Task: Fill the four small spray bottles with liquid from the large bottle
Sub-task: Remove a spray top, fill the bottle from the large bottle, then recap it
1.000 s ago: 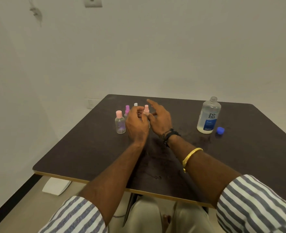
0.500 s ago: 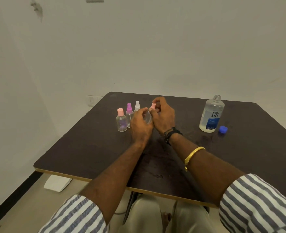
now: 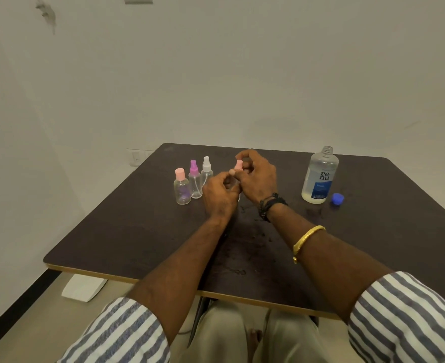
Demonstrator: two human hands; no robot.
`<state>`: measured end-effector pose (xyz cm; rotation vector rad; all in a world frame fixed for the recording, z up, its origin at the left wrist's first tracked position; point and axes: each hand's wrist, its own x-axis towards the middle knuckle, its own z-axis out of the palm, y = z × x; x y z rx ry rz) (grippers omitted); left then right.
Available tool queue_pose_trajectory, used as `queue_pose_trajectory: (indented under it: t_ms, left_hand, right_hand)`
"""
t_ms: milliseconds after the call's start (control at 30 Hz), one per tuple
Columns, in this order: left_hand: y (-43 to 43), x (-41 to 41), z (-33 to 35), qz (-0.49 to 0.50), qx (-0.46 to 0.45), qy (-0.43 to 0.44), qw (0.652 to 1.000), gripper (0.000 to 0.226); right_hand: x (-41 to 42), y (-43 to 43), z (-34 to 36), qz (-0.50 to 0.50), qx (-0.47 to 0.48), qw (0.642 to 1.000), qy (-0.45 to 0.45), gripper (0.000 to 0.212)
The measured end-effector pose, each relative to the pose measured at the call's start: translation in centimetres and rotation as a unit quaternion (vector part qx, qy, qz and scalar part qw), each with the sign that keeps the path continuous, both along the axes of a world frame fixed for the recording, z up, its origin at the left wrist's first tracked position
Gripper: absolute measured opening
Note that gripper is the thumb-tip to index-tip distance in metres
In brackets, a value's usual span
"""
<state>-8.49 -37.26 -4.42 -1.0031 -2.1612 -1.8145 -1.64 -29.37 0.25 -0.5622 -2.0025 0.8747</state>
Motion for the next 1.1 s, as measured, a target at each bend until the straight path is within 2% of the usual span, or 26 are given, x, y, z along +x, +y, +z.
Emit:
queue_pose_trajectory:
  t_ms: [100, 233, 367, 467, 633, 767, 867, 1100]
  left_hand:
    - [-0.2, 0.1, -0.1, -0.013, 0.0, -0.011, 1.0, 0.026]
    - [0.0, 0.5, 0.2, -0.014, 0.008, -0.011, 1.0, 0.012]
    - [0.2, 0.4, 0.2, -0.012, 0.009, -0.015, 1.0, 0.022]
    - [0.0, 0.5, 0.3, -0.001, 0.013, -0.008, 1.0, 0.023]
    - [-0.1, 0.9, 0.3, -0.008, 0.014, -0.017, 1.0, 0.017]
    - [-0.1, 0.7, 0.4, -0.008, 0.016, -0.02, 1.0, 0.023]
    - [0.0, 1.1, 0.5, -0.011, 0.019, -0.023, 1.0, 0.016]
    - [0.2, 1.2, 0.2, -0.016, 0.017, -0.026, 0.999, 0.025]
  right_hand:
    - [0.5, 0.2, 0.2, 0.031, 0.031, 0.999, -0.019, 0.039]
    - [0.5, 0.1, 0.3, 0.007, 0.028, 1.0, -0.01, 0.05]
    - [0.6, 0.1, 0.4, 0.003, 0.022, 1.0, -0.01, 0.04]
    - [0.9, -0.2, 0.5, 0.042, 0.041, 0.998, -0.011, 0.046]
    - [0.9, 0.0, 0.6, -0.003, 0.047, 0.999, -0.023, 0.043]
    - [1.2, -0.1, 0.6, 0.036, 0.056, 0.997, -0.026, 0.044]
    - [1.3, 0.1, 0.7, 0.016, 0.059, 0.998, -0.027, 0.049]
    - [1.8, 0.4, 0.5, 0.019, 0.074, 0.997, -0.03, 0.048]
